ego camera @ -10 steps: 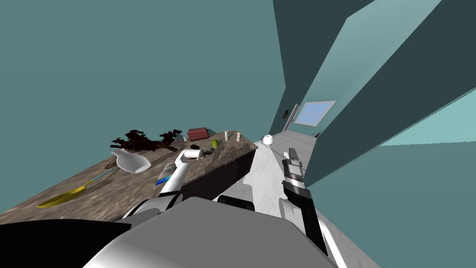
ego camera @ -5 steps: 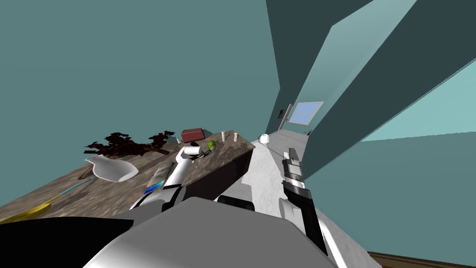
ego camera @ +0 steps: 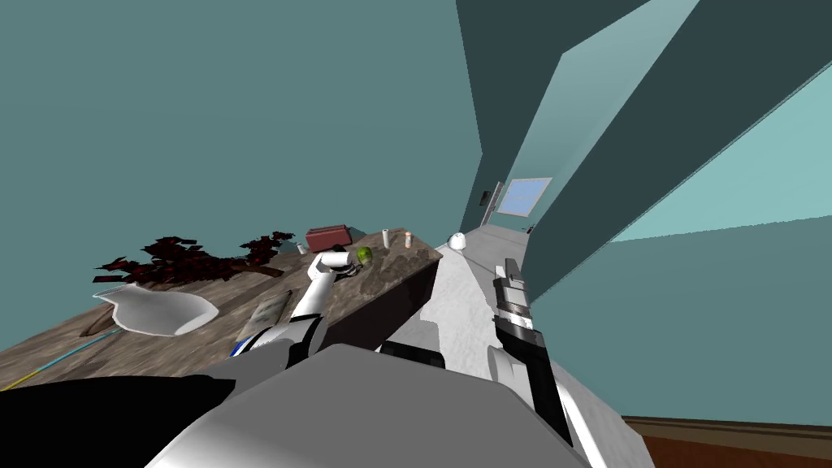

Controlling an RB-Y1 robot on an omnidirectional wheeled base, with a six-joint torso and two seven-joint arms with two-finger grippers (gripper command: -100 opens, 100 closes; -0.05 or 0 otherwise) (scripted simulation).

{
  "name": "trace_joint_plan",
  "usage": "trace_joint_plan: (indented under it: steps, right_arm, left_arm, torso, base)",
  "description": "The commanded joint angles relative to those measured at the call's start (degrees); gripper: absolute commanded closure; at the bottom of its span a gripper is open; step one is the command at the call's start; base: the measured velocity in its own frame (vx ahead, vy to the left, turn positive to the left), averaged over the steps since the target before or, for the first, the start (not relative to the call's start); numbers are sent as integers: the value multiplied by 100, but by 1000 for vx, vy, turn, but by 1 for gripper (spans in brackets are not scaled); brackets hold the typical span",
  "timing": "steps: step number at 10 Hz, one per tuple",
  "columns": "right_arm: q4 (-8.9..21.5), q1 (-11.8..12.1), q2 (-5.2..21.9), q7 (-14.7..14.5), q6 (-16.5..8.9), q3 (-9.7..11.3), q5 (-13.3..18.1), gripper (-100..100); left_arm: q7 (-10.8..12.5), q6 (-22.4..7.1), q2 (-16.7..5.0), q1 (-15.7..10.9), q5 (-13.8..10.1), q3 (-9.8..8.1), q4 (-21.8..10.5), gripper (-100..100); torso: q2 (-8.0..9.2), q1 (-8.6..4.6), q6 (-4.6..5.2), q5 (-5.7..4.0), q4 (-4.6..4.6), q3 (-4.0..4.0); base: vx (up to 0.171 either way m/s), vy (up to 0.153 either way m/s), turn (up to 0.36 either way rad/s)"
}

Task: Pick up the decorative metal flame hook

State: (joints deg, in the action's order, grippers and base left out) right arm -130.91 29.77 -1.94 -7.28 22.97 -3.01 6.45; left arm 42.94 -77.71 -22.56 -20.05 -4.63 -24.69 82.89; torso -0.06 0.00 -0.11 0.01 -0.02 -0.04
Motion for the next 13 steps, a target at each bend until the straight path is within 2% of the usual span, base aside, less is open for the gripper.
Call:
trace_joint_plan:
  steps: [1, 2, 4, 5, 6, 7, 8, 9, 10, 11, 12, 13]
  right_arm:
    - [0, 0, 0, 0, 0, 0, 0, 0]
    - [0, 0, 0, 0, 0, 0, 0, 0]
    - [0, 1, -1, 0, 0, 1, 0, 0]
    - [0, 0, -1, 0, 0, 1, 0, 0]
    - [0, 1, -1, 0, 0, 0, 0, 0]
    - [0, 0, -1, 0, 0, 1, 0, 0]
    - [0, 0, 0, 0, 0, 1, 0, 0]
    - [0, 1, -1, 0, 0, 0, 0, 0]
    - [0, 1, 0, 0, 0, 0, 0, 0]
    - [0, 0, 0, 0, 0, 1, 0, 0]
    - [0, 1, -1, 0, 0, 0, 0, 0]
    - [0, 0, -1, 0, 0, 1, 0, 0]
  left_arm:
    - [0, 0, 0, 0, 0, 0, 0, 0]
    - [-288, 272, -224, -164, -287, 166, -286, -100]
    - [-312, 272, -224, -164, -377, 166, -511, -100]
    - [-584, 542, -448, -329, -638, 331, -720, -100]
    - [-623, 542, -448, -329, -753, 331, -905, -100]
    - [-623, 542, -448, -329, -753, 331, -1022, -100]
    - [-897, 812, -671, -494, -1004, 496, -1272, -100]
    - [-934, 812, -671, -494, -1130, 496, -1488, -100]
    - [-934, 812, -671, -494, -1130, 496, -1534, -100]
    - [-1202, 1081, -895, -658, -1383, 662, -1763, -100]
    - [-1245, 1081, -895, -658, -1506, 662, -1912, -100]
    - [-1245, 1081, -895, -658, -1506, 662, -2045, -100]
  torso:
    - [0, 0, 0, 0, 0, 0]
    - [4, -1, 0, 0, 1, 3]
    - [-19, -33, 2, -7, -4, -11]
    - [-13, -23, 3, -6, -3, -8]
    - [-16, -31, -3, -7, -2, -8]
    - [-19, -34, 3, -7, -4, -11]
    - [-12, -19, 3, -5, -3, -8]
    - [-17, -22, -3, -5, -3, -9]
    - [-21, -25, 2, -5, -5, -12]
    - [-13, -18, 3, -4, -4, -8]
    - [-16, -28, -2, -7, -3, -8]
    - [-14, -32, 1, -7, -4, -8]
  base:
    - [0, 0, 0]
    - [55, -62, 233]
    - [59, -76, 48]
    - [57, -85, 211]
    - [66, -93, 119]
    - [37, -40, -27]
    - [58, -62, 203]
    - [73, -73, 125]
    - [37, -46, -10]
    - [55, -83, 164]
    - [49, -96, 154]
    - [21, -50, 5]
